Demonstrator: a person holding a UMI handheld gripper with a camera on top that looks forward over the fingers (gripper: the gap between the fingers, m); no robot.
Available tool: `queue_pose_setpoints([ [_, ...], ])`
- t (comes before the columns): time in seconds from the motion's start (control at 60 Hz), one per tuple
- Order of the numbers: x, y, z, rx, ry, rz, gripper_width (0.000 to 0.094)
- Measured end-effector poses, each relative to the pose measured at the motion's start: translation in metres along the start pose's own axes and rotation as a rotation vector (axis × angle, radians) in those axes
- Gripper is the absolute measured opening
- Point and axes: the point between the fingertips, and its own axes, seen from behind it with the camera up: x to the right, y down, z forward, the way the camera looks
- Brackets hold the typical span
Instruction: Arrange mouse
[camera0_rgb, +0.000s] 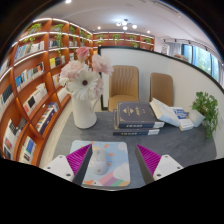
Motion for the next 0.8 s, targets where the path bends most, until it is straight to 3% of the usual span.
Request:
queue_pose_setpoints([
  [0.283, 0.083, -0.019, -0.106, 0.105, 0.029, 0.023, 0.0864],
  [0.8, 0.211, 0.045, -0.201, 0.105, 0.042, 0.050, 0.0850],
])
